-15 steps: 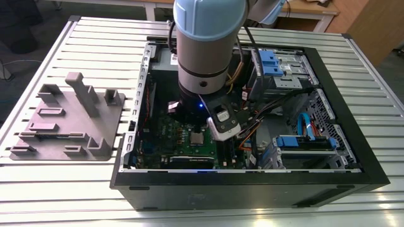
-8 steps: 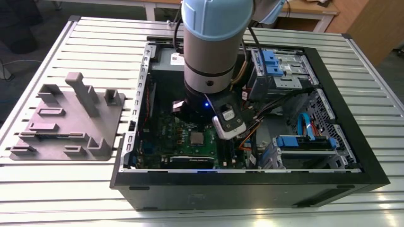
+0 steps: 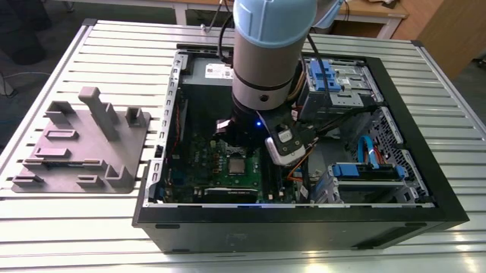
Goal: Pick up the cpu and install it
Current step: 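Close the cpu cover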
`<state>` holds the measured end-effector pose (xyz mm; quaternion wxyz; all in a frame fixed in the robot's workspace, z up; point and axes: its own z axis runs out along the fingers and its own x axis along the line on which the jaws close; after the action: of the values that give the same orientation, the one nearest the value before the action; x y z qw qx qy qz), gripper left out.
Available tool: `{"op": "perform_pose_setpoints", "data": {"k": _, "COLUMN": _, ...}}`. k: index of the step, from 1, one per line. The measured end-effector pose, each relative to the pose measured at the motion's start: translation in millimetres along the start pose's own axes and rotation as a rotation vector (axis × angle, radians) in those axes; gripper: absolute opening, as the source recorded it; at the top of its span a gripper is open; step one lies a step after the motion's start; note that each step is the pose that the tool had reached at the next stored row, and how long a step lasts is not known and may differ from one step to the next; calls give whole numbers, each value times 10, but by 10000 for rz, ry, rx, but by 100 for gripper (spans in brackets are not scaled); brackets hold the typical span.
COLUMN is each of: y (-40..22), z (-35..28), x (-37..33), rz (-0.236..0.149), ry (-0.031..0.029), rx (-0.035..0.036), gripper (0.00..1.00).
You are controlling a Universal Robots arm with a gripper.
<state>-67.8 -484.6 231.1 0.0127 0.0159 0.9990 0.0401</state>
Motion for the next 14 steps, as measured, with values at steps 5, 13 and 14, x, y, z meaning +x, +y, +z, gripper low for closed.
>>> {"op": "perform_pose_setpoints", "data": {"k": 5, "y": 75, "z": 17, "x": -85, "rz": 0, "ry": 0, "rx": -1, "gripper": 11}}
{"op": "perform_pose_setpoints", "data": {"k": 13, "y": 123, "z": 38, "x": -136, "rz": -374, "ry": 30, "rx": -9, "gripper": 11}}
{"op": "perform_pose_setpoints", "data": {"k": 14, "y": 122, "z": 39, "x": -136, "rz": -498, "ry": 40, "rx": -12, "gripper": 11}}
